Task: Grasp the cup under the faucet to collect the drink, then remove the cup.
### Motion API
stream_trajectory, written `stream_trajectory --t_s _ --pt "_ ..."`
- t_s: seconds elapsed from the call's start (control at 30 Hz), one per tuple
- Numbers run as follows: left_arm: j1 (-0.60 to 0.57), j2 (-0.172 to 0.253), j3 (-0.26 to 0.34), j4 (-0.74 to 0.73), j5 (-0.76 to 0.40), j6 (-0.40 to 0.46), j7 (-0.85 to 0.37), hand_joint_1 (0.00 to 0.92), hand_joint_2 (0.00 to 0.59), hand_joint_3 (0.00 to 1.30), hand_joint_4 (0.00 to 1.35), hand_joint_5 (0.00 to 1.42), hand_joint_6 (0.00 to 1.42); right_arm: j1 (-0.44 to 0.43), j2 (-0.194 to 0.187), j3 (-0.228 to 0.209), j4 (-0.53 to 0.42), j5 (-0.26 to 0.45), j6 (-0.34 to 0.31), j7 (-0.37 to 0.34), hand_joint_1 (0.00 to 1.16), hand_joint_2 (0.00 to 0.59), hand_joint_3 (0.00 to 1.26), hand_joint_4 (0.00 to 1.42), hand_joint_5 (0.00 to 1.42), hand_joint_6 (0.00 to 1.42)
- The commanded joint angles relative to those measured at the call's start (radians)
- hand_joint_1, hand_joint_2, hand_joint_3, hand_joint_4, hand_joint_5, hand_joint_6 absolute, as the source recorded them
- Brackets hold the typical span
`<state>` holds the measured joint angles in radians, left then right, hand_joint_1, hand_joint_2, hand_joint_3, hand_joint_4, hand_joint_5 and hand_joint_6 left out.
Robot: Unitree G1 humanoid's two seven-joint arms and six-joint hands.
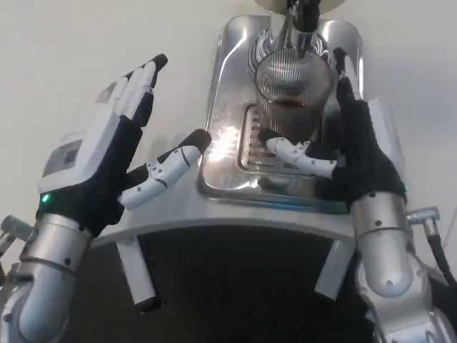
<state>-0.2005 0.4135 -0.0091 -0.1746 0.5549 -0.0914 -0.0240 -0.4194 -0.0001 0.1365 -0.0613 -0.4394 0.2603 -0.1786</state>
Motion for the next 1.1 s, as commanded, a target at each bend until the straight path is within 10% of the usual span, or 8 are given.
stream_trajectory --t_s 0.03,0.43,0.73,1.1 --pt "0.012 0.009 0.016 0.006 -0.003 0.017 0.006 0.0 0.236 0.0 0.0 0.0 0.0 -0.021 0.009 0.01 0.063 0.029 -0.059 -0.004 0.93 0.2 0.0 0.0 0.0 0.08" --pt "0.004 0.011 0.024 0.018 -0.011 0.017 0.004 0.0 0.239 0.0 0.0 0.0 0.0 -0.042 0.022 0.01 0.15 0.037 -0.123 -0.065 1.04 0.207 0.1 0.09 0.11 0.25" --pt "0.013 0.015 0.039 0.01 -0.012 0.019 -0.001 0.0 0.239 0.0 0.0 0.0 0.0 -0.132 0.066 0.014 0.241 -0.044 -0.128 -0.25 1.16 0.483 0.45 0.4 0.48 0.69" --pt "0.021 0.017 0.043 0.001 -0.012 0.016 -0.004 0.0 0.236 0.0 0.0 0.0 0.0 -0.126 0.069 0.025 0.259 -0.05 -0.157 -0.291 1.16 0.491 0.57 0.53 0.61 0.82"
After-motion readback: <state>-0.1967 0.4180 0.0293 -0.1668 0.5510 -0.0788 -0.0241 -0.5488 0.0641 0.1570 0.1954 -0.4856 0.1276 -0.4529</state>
